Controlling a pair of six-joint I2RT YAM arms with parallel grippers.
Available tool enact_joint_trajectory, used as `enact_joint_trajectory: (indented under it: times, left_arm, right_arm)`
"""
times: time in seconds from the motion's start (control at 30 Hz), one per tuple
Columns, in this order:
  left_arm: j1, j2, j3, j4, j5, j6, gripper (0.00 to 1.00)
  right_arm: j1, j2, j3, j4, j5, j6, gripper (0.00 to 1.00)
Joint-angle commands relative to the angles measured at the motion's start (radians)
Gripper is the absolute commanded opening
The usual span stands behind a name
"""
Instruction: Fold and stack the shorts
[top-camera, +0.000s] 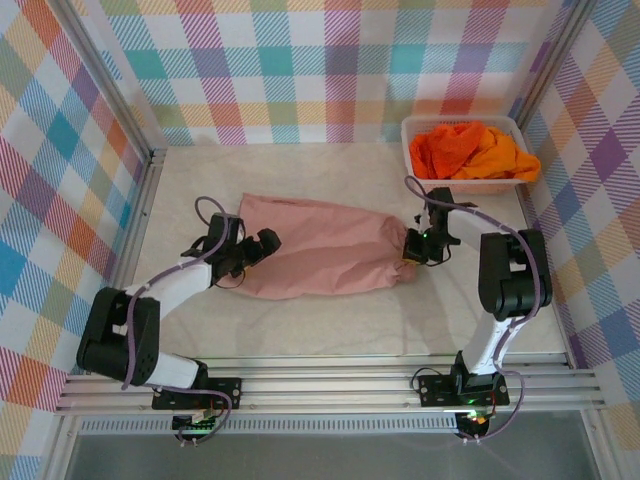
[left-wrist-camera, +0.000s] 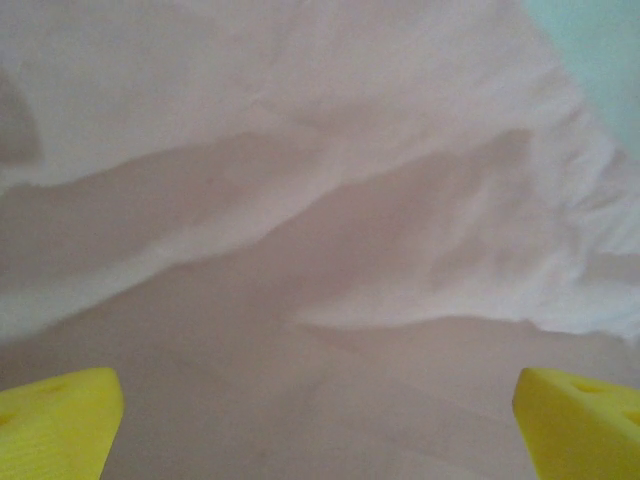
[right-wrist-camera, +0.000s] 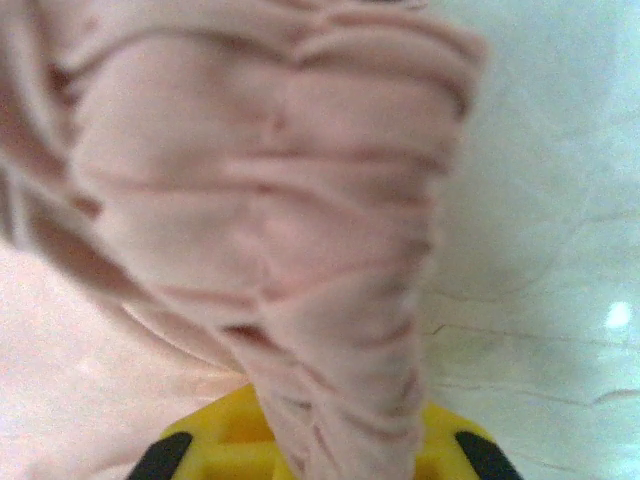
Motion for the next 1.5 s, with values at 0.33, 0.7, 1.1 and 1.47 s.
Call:
enact_joint_trajectory:
  times: [0.33,0.7,1.1,1.47]
  left_arm:
    - [-0.013,-0.172,0.071,-0.069,0.009,0.089,1.00]
    - [-0.185,-0.025,0.161,-0.010,0.066,0.054,0.84]
    - [-0.313,0.153,0.241,0.034,0.034,0.022,0.80]
    - [-0.357,0.340,0.246,0.128,0.017,-0.036,0.82]
  right_arm:
    - [0.077,-0.158,0.275,-0.456,0.593,-0.214,0.00]
    - [0.134,-0.150,0.549,-0.678,0.848,-0.260,0.00]
    - [0.114,-0.105,0.403,-0.614,0.765,-0.195,0.00]
    - [-0.053,-0.032,0.273,-0.522,0.640,-0.125,0.27]
